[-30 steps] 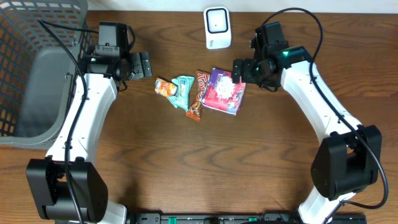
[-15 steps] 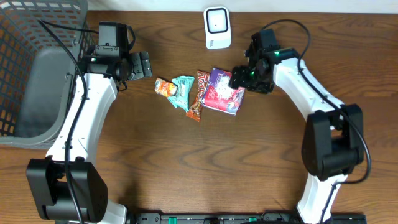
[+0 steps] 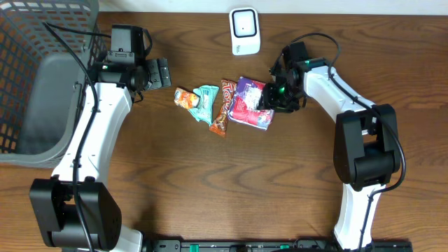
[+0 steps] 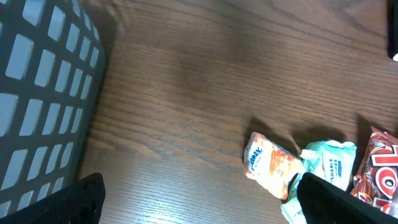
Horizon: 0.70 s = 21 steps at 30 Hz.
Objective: Scan the item barcode
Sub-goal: 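Grasp the pink box with the right gripper and lift it, then carry the pink box toward the scanner with the right gripper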
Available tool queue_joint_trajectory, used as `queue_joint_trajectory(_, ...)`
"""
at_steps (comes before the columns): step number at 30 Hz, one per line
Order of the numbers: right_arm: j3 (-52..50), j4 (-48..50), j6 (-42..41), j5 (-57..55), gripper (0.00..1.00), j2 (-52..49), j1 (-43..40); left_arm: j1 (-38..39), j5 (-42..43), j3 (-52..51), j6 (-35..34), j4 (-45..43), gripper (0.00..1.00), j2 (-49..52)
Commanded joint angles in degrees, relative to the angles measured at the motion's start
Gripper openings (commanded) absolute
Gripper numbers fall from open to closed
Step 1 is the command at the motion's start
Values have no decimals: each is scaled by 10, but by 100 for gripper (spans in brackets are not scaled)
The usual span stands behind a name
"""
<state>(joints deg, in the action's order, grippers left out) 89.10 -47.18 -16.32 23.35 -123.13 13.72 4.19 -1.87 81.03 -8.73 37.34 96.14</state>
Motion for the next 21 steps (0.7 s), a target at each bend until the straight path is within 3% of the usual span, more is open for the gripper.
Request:
queue_joint_trajectory(1,0,-12,8,-42,27,21,-4,-3,-5,-2,5,1,98,5)
queue_joint_trajectory(2,1,-15,8,-54,9,28,-4,-3,-5,-2,5,1,98,5)
queue_joint_trajectory(3,3,-19,8,-69,1,37,-4,-3,-5,-2,5,1,98,5)
queue_joint_trajectory(13,18,-49,7,-306,1,137,21,-3,-5,-2,5,1,98,5)
queue_joint_trajectory(21,17,-58,5,-608,1,150,83,-3,-5,-2,5,1,98,5)
